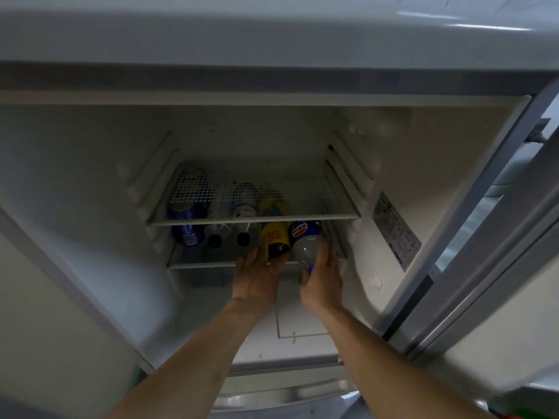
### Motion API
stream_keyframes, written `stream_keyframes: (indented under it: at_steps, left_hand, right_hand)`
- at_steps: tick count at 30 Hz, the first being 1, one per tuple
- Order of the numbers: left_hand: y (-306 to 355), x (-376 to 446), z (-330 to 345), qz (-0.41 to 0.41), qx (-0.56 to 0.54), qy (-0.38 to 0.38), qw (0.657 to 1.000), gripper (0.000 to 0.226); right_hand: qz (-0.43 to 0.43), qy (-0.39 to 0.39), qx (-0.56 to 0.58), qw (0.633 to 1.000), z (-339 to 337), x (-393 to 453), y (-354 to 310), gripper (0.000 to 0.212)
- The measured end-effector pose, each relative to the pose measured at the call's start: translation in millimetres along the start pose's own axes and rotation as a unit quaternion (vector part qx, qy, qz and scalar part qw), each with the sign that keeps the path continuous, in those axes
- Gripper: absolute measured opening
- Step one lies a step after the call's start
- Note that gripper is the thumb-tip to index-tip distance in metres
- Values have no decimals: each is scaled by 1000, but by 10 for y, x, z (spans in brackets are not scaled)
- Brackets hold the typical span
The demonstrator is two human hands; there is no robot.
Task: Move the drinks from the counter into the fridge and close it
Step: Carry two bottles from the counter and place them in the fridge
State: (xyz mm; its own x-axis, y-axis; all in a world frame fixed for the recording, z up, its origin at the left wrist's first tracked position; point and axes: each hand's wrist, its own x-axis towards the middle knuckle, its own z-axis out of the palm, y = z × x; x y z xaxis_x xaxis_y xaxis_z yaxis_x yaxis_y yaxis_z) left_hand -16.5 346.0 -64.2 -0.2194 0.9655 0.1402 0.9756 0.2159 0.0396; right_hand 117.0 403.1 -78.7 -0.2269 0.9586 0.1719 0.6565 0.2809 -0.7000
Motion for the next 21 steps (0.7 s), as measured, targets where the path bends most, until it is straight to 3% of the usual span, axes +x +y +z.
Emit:
stream_keyframes:
  at_steps: [6,12,21]
  left_hand:
    - [-82,309,-117,3,36,-45,998,73]
    - [-109,482,-67,27,51,-2,998,76]
    - [-134,456,6,32,67,-45,996,94]
  right_hand:
    - [15,-126,-122,984,6,407,-61,94]
    - [17,-121,-124,985,26,542,-99,98]
    - [34,-118,-135,983,70,565,-110,104]
